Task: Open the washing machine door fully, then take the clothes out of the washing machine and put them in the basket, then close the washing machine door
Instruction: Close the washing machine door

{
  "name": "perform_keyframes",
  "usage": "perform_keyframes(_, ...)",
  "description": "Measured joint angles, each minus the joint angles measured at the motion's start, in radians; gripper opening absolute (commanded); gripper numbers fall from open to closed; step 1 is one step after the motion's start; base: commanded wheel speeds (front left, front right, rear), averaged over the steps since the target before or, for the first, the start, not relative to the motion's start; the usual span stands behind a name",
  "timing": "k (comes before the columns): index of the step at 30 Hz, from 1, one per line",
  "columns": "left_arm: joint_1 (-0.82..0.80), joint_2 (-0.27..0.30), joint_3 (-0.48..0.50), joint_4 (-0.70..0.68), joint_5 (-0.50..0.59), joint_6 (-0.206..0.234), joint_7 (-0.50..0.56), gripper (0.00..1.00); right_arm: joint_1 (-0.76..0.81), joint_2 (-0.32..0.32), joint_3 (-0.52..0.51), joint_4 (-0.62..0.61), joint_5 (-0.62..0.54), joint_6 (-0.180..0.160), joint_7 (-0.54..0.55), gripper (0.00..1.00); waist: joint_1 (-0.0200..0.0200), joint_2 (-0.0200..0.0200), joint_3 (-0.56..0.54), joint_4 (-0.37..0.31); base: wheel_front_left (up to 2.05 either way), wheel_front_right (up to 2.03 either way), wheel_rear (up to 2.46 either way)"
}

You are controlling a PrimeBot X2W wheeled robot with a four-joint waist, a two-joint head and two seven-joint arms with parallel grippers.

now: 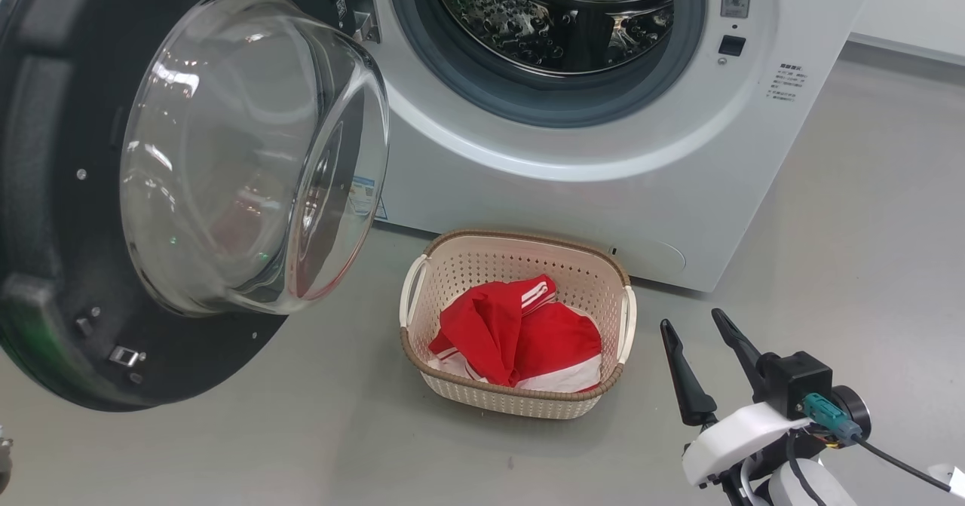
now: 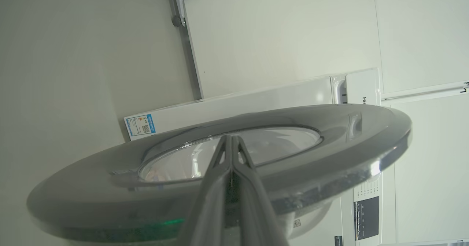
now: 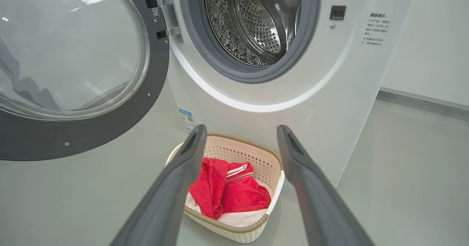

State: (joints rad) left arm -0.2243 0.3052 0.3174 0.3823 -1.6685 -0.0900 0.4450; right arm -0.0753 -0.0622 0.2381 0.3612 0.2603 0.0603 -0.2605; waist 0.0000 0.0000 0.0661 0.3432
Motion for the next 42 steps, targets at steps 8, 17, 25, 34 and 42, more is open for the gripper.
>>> perform_keyframes(8, 0.000, -0.007, -0.035, -0.019, -0.039, -0.011, 0.087, 0.00, 0.000, 0.000, -0.003, 0.000, -0.006, 0.000, 0.000, 1.00, 0.0000, 0.0000, 0.001, -0.002, 0.00, 0.00, 0.00)
perform_keyframes(17, 0.004, -0.012, -0.070, -0.068, -0.062, -0.019, 0.174, 0.00, -0.001, 0.000, -0.004, -0.001, -0.008, 0.000, 0.000, 1.00, 0.0000, 0.0000, 0.002, -0.009, 0.00, 0.00, 0.00)
perform_keyframes(25, 0.043, -0.036, -0.086, -0.121, -0.116, -0.022, 0.251, 0.00, -0.019, 0.001, -0.002, -0.001, -0.009, 0.000, 0.000, 1.00, 0.0000, 0.0000, 0.006, -0.036, 0.00, 0.00, 0.00)
perform_keyframes(34, 0.091, -0.058, -0.103, -0.199, -0.151, -0.030, 0.321, 0.00, -0.020, 0.001, 0.001, -0.002, -0.013, 0.000, 0.000, 1.00, 0.0000, 0.0000, 0.009, -0.082, 0.00, 0.00, 0.00)
perform_keyframes(42, 0.127, -0.068, -0.142, -0.304, -0.171, -0.030, 0.394, 0.00, -0.022, 0.002, -0.001, -0.006, -0.015, 0.000, 0.000, 1.00, 0.0000, 0.0000, 0.021, -0.154, 0.00, 0.00, 0.00)
